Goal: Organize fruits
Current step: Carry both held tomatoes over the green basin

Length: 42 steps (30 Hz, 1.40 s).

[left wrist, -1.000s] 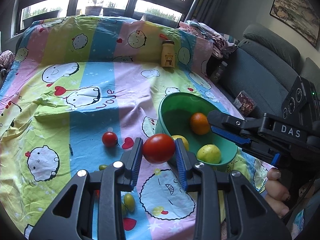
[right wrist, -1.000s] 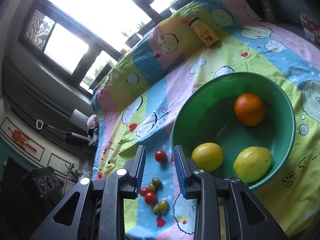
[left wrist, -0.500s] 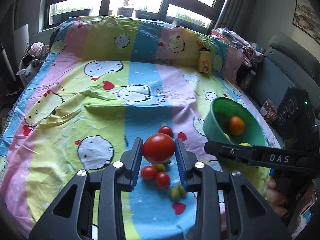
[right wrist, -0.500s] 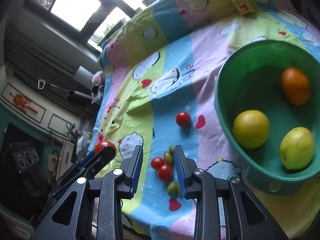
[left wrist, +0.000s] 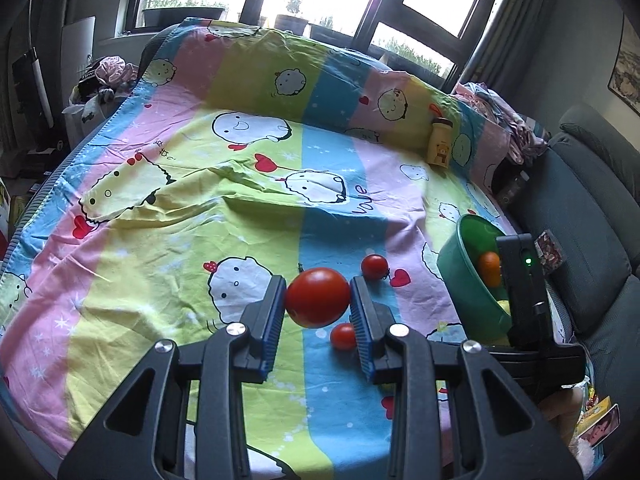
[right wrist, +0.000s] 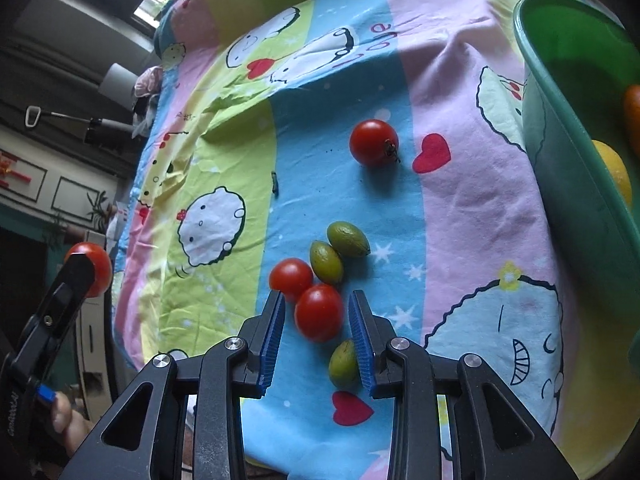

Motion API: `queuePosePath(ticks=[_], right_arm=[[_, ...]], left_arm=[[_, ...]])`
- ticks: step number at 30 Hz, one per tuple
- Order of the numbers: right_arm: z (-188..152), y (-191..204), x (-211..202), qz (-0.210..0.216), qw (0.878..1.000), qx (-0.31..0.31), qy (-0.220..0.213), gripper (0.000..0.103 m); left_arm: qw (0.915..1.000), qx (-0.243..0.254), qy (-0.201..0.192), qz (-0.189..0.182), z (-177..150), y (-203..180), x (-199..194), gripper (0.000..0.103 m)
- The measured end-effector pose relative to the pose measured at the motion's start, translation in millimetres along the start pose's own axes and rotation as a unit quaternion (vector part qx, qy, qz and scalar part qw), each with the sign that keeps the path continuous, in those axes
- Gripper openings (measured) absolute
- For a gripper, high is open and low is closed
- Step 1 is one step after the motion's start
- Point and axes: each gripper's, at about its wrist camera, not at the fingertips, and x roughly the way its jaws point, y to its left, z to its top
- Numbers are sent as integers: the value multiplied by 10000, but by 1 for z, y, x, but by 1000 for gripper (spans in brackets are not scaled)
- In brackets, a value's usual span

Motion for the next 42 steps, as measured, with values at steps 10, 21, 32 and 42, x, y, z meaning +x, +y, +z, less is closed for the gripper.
queuePosePath(ticks=[10,21,32,42], right_arm=[[1,2,11,-158,9998,-92,37,33],[2,2,-12,203,9994,-96,-272,32],[3,7,-1,-29,9998,-201,-76,32],[0,13,14,-374,9982,-466,15,31]], left_arm=[[9999,127,36,-108,0,-10,2,32],[9991,317,-66,-263,8,-31,-1,32],[9992,327,-75,-235,5,-32,-7,32],[9996,166,-30,-241,3,-21,-4,32]])
